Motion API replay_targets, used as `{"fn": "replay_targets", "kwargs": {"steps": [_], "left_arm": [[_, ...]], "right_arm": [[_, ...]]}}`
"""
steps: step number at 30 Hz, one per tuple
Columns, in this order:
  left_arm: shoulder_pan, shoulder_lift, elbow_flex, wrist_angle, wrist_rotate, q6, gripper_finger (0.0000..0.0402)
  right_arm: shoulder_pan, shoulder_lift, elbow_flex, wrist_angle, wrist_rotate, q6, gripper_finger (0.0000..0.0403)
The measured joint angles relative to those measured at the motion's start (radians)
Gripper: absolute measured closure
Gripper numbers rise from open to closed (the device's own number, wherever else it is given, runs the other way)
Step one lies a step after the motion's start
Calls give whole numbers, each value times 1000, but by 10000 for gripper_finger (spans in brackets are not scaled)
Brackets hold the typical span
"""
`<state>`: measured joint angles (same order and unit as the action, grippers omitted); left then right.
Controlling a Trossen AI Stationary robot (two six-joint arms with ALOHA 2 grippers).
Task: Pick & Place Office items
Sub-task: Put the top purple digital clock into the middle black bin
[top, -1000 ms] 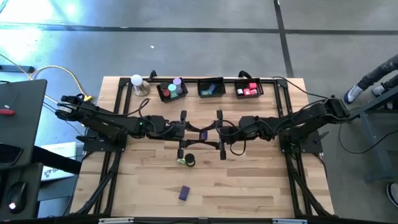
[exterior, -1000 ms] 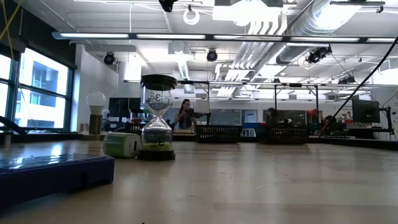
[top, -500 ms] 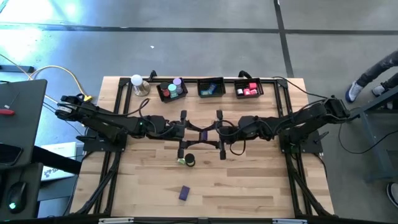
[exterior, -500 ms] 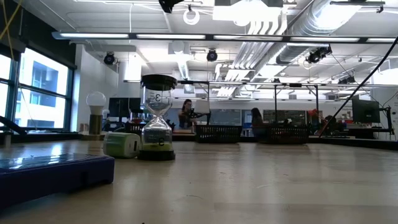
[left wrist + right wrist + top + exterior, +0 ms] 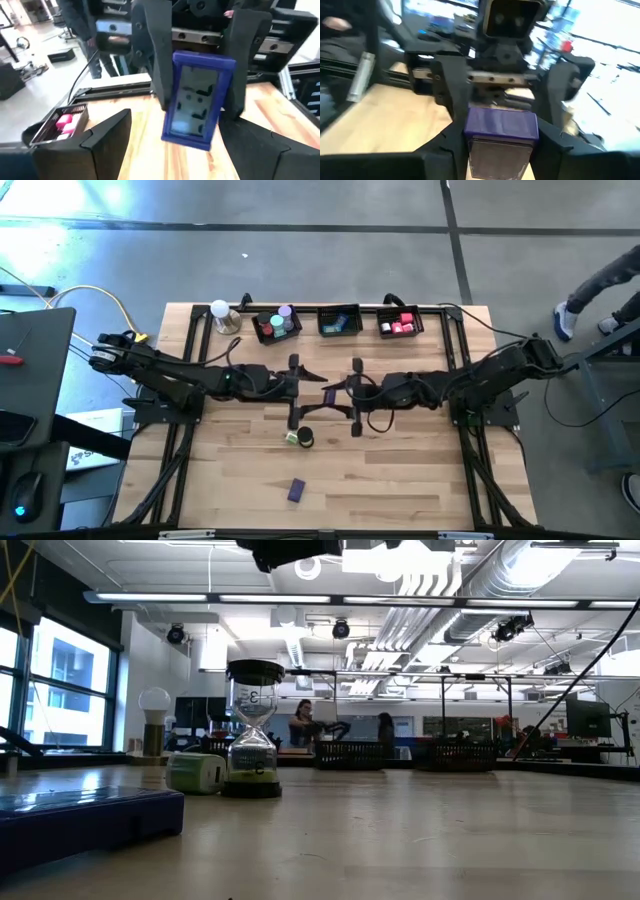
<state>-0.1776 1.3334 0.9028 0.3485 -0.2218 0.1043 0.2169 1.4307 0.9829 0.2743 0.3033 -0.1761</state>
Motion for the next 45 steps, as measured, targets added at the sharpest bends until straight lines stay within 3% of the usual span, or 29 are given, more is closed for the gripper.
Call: {"fn": "replay_targets", "kwargs": {"steps": [5,13,17,22,26,33,39,45], "left_arm": [[-2,-3,1,-33,0,-24,107],[-6,-3,1,-121,25,-182,106],[-11,-3,1,-199,14,-280,106],[-25,-3,1,-311,14,-356,106],[-41,-3,1,-411,14,-397,106],[-70,-2,1,-471,11,-412,106],[-77,-2,1,-469,11,-409,106],[-76,-2,1,-472,11,-409,106]], "right_arm": [[2,1,-4,-59,121,45,260],[-22,2,-3,-186,326,130,260],[-45,2,-3,-253,362,195,260],[-100,2,-3,-321,346,335,260],[-181,2,-2,-367,215,440,260],[-339,2,52,-457,63,492,260],[-481,1,165,-583,6,494,260],[-594,83,259,-661,-35,498,260]]}}
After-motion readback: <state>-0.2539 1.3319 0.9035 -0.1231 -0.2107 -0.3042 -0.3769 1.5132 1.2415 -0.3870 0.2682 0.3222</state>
